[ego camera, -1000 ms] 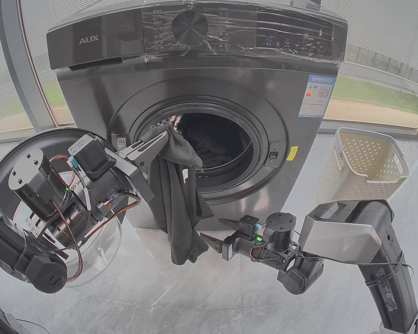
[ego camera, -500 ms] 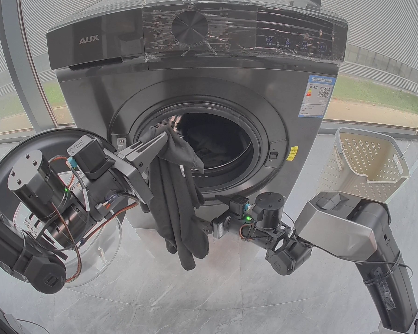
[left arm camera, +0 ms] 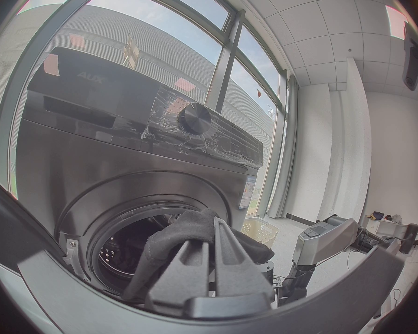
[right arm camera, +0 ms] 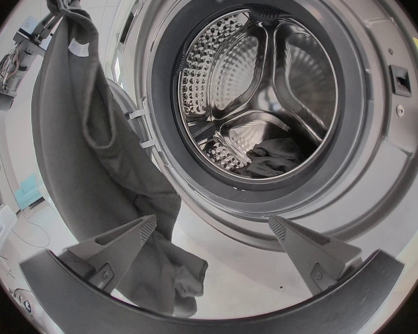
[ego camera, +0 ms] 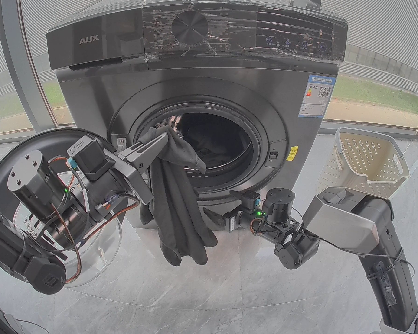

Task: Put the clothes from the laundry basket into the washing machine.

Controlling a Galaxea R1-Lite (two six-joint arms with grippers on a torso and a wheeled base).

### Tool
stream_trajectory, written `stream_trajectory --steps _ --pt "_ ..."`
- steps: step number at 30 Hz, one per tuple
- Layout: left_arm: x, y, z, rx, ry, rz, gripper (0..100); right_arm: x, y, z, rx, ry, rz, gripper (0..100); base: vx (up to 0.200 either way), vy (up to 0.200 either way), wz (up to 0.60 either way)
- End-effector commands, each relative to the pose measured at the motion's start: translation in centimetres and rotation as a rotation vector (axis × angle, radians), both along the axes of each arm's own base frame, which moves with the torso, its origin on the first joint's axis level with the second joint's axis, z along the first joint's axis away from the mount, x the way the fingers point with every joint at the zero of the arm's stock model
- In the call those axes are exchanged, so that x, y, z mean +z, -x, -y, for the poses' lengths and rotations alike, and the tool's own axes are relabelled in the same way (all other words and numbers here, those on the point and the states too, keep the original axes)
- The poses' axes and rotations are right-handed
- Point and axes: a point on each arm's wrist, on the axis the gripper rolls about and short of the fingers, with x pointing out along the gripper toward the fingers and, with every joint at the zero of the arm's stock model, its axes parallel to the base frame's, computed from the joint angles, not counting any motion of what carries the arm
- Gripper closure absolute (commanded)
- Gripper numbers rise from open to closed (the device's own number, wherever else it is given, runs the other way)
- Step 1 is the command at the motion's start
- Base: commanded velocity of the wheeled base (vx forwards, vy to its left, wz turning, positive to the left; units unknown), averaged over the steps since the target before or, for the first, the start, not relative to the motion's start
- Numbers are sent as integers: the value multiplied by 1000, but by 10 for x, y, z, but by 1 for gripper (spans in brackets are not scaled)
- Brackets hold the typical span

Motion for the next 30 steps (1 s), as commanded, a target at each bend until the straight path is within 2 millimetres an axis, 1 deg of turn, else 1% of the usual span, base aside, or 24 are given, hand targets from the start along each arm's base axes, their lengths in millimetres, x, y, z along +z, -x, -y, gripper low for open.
stream_trajectory --steps 1,4,5,7,8,9,12,15,18,22,25,28,29,30 --pt "0 0 0 0 1 2 100 -2 -2 4 -8 4 -6 0 0 0 0" --pt "1 0 0 1 2 3 100 -10 1 4 -7 24 -22 0 0 0 0" --pt "0 0 0 1 1 2 100 -16 5 4 0 40 -24 0 0 0 0" --pt "0 0 0 1 2 1 100 -20 11 1 9 48 -37 0 0 0 0" --pt "0 -1 0 1 1 0 100 -19 19 -5 31 50 -39 0 0 0 0" --pt "0 -1 0 1 0 0 100 -18 22 -8 40 48 -36 0 0 0 0" --pt "0 -1 -1 2 2 1 100 -19 29 -10 52 49 -36 0 0 0 0" --pt "0 -2 -1 7 2 1 100 -12 49 -18 96 48 -45 0 0 0 0" --pt "0 -2 -2 9 1 0 100 -7 59 -20 116 51 -55 0 0 0 0" --pt "1 -1 -2 8 3 2 100 0 55 -14 97 43 -51 0 0 0 0" --pt "1 -1 -2 7 4 4 100 0 39 4 37 42 -52 0 0 0 0" --pt "1 -1 -2 7 4 4 100 -2 33 10 22 45 -56 0 0 0 0" --pt "1 -1 -1 5 4 5 100 -3 24 15 -1 50 -60 0 0 0 0" --pt "1 -1 -1 4 4 5 100 -1 19 15 -5 47 -48 0 0 0 0"
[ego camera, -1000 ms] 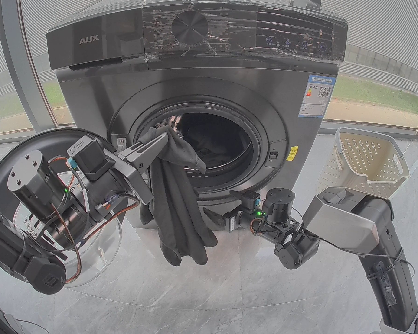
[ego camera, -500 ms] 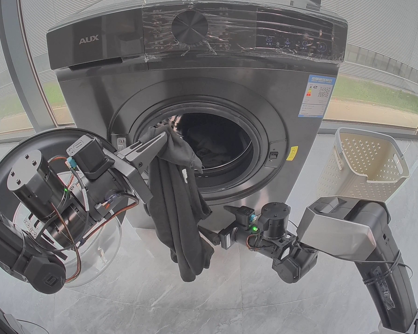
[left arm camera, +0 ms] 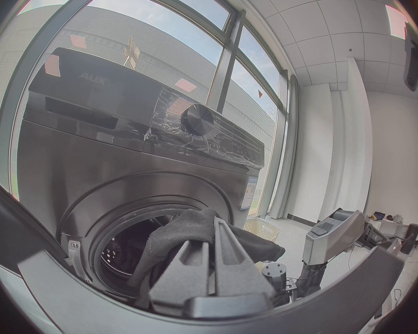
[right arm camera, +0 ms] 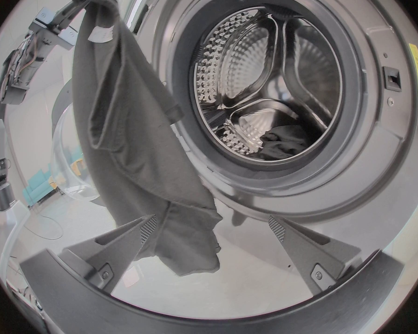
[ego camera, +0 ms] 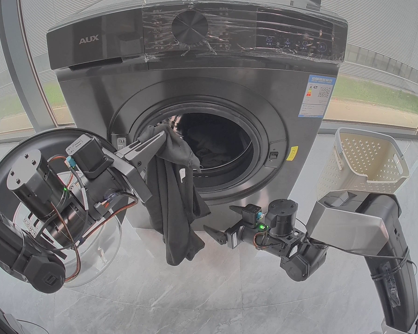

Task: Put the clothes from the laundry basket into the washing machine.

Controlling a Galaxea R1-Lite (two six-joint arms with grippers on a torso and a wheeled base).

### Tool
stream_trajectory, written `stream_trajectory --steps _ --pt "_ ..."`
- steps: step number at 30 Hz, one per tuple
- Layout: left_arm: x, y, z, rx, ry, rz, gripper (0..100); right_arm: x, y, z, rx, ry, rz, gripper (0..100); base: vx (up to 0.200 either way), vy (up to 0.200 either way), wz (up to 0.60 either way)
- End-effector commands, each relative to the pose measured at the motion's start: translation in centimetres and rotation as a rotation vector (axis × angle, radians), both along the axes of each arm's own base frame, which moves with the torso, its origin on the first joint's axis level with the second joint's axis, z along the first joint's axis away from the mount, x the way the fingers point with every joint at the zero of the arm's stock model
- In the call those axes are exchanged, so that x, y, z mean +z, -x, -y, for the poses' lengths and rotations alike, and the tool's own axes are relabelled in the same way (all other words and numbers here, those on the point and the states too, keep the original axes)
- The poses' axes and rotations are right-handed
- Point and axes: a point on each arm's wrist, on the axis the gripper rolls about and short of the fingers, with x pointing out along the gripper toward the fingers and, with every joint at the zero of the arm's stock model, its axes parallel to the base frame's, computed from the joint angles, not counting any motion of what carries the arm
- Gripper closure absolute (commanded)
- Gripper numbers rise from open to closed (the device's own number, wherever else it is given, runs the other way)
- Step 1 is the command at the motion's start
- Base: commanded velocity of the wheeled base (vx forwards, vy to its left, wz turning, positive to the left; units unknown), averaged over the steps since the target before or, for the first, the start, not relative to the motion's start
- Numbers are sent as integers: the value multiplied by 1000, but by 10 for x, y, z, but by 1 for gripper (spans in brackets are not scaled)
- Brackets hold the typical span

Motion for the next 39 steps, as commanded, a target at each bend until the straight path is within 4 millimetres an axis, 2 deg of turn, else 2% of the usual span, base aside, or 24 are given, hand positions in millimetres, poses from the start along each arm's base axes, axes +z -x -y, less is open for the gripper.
stream_trajectory --steps 1,4,12,14,21,22,27,29,34,35,39 --pt "1 1 1 -5 1 2 100 1 -23 6 -39 -8 29 0 0 0 0" --pt "0 1 1 -6 0 2 100 -7 -34 0 -37 -10 35 0 0 0 0" --pt "0 1 1 -5 1 1 100 -14 -38 -16 -10 8 31 0 0 0 0" --pt "0 1 1 -5 1 1 100 -8 -38 -24 3 -8 52 0 0 0 0" --pt "-1 1 1 -6 -1 -2 100 -2 -37 -28 14 -18 69 0 0 0 0" --pt "-1 1 1 -6 -1 -2 100 1 -33 -36 36 -28 80 0 0 0 0" --pt "-1 1 1 -6 -1 -2 100 5 -28 -48 98 -50 95 0 0 0 0" --pt "-1 1 1 -6 -2 -5 100 9 -27 -58 127 -71 121 0 0 0 0" --pt "-3 1 1 -5 -5 -10 100 8 -29 -66 135 -89 155 0 0 0 0" --pt "-3 1 1 -5 -5 -10 100 8 -30 -67 135 -95 166 100 0 0 0" --pt "-4 1 1 -3 -7 -13 100 9 -31 -67 133 -105 179 100 0 0 0"
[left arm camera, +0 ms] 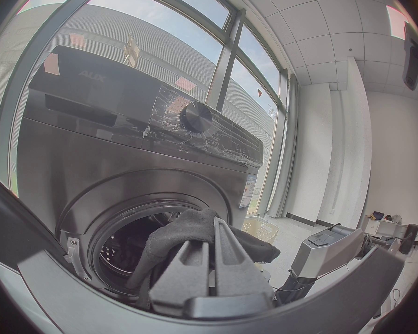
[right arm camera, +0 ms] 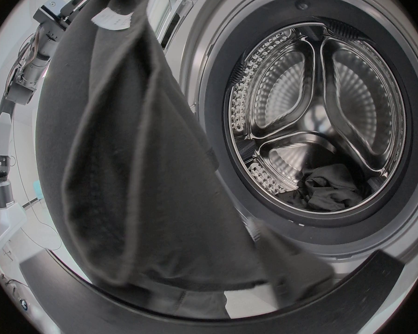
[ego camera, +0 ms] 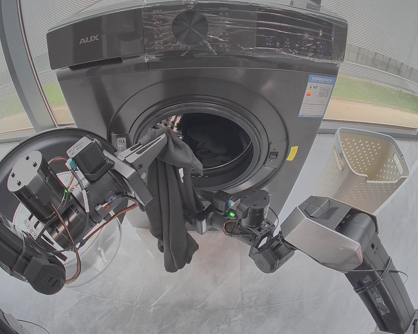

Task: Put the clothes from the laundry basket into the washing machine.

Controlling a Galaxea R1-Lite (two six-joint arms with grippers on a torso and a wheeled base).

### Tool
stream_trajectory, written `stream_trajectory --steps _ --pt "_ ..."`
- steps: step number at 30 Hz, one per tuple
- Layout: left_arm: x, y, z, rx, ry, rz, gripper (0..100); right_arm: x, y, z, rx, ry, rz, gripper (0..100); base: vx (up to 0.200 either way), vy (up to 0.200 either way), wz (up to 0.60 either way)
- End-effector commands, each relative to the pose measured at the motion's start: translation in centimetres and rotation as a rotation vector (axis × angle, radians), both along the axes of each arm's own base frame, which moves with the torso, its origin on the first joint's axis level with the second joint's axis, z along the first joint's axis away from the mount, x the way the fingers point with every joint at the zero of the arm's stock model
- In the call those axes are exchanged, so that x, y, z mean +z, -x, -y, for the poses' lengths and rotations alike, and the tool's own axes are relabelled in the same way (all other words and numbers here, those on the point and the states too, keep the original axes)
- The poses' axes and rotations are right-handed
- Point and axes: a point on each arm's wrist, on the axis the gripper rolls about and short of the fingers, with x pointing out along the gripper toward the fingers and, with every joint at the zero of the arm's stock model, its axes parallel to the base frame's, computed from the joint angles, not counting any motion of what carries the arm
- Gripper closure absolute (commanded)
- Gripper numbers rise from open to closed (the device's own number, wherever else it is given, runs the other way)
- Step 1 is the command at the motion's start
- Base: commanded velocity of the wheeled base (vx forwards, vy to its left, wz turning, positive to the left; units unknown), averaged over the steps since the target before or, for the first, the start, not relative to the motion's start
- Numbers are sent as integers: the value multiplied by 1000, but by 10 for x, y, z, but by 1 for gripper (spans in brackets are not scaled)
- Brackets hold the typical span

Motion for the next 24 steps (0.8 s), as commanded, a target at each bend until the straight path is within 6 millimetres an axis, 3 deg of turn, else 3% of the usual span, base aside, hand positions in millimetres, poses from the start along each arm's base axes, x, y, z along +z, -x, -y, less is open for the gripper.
stream_trajectory --steps 1,5,10,15,20,24 --pt "-1 -1 0 0 -3 -4 100 -6 0 -2 2 1 0 100 0 0 0" --pt "-3 -3 -1 7 -4 -11 100 -2 5 4 -4 0 3 100 0 0 0" --pt "-2 -4 -7 27 -3 -8 100 27 21 24 -21 -1 4 100 0 0 0" --pt "-1 -4 -9 35 0 -2 100 77 44 70 -76 -11 7 100 0 0 0" --pt "4 -1 -14 47 7 11 100 98 85 115 -102 2 -58 100 0 0 0" --pt "5 3 -17 40 11 7 100 120 113 132 -69 -93 -50 100 0 0 0"
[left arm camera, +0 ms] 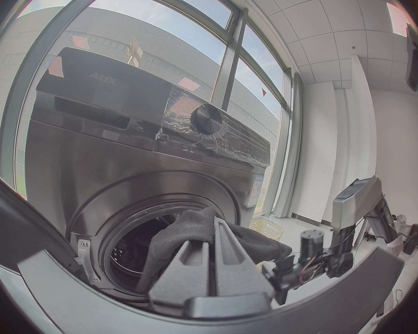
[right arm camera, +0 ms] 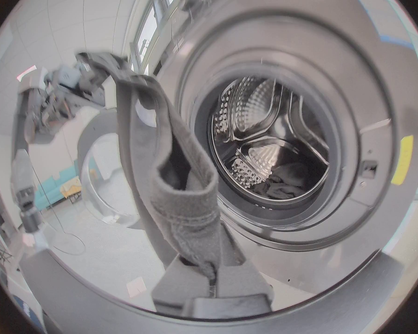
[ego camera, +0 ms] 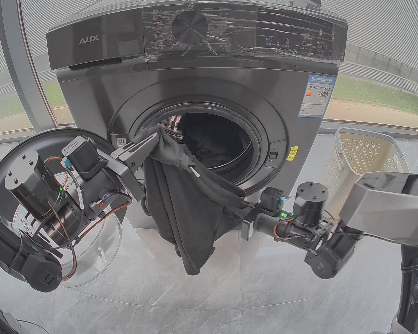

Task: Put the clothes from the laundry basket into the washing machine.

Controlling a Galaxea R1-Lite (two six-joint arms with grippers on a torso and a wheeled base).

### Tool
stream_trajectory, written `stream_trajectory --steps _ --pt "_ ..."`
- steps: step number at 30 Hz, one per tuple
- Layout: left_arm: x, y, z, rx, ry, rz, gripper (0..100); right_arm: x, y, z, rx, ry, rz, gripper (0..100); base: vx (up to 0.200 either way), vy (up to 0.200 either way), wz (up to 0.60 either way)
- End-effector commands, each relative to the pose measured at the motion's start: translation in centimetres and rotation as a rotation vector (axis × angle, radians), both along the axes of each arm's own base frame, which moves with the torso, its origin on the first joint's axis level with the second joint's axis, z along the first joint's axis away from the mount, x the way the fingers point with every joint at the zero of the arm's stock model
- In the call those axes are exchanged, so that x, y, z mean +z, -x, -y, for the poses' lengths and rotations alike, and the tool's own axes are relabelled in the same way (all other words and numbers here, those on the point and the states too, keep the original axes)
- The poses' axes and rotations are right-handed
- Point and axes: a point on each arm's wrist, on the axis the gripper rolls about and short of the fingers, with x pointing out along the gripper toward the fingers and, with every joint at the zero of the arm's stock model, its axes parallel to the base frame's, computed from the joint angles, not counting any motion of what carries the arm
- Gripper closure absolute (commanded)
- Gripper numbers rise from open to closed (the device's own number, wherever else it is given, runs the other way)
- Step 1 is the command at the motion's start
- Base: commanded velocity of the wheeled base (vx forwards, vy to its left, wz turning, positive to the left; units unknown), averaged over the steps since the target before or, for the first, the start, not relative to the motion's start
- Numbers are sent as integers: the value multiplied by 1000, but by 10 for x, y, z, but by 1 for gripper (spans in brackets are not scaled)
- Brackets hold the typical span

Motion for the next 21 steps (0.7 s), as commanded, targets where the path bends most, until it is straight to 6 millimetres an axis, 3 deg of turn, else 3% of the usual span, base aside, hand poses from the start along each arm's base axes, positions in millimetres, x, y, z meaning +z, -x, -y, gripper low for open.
stream_trajectory --steps 1,6,10,21 --pt "5 7 -8 3 12 11 100 70 52 48 -8 -146 64 100 0 0 0" --pt "7 21 -14 -18 14 8 100 88 82 64 -1 -166 60 100 0 0 0" --pt "2 23 -16 -23 1 -7 100 103 92 67 10 -208 82 100 0 0 0" --pt "-9 23 -18 -8 -34 -39 100 123 85 68 -87 -291 128 100 0 0 0"
